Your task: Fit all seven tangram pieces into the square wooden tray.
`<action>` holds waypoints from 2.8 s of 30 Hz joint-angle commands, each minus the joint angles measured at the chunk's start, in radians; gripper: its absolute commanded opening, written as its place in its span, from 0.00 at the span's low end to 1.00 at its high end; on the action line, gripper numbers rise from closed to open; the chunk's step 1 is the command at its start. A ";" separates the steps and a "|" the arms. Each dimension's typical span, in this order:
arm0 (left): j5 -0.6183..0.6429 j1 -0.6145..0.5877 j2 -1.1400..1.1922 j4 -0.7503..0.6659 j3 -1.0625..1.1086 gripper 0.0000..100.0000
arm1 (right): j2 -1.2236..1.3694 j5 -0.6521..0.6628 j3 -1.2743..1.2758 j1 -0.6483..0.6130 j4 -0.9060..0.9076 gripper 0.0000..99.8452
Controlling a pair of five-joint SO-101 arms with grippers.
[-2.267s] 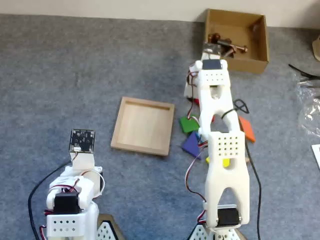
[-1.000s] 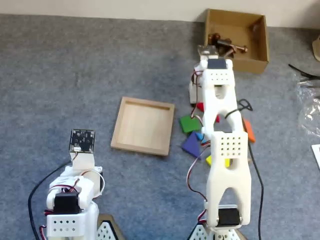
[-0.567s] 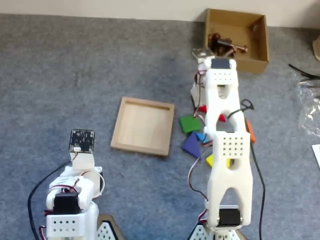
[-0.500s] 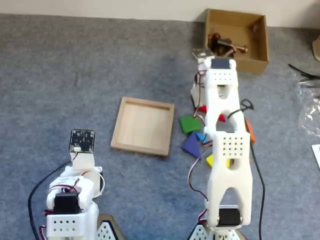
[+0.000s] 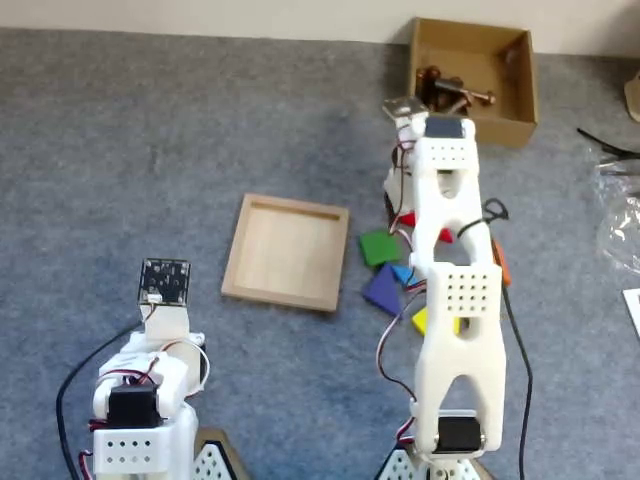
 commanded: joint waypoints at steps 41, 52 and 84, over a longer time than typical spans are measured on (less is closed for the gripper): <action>-0.008 -0.016 -0.005 0.005 0.022 0.01 | -0.234 0.140 -0.163 -0.237 0.157 0.00; -0.008 -0.016 -0.005 0.005 0.022 0.01 | -0.317 0.226 -0.001 -0.390 0.156 0.00; -0.008 -0.016 -0.005 0.005 0.022 0.01 | -0.150 0.399 0.042 -0.438 0.150 0.01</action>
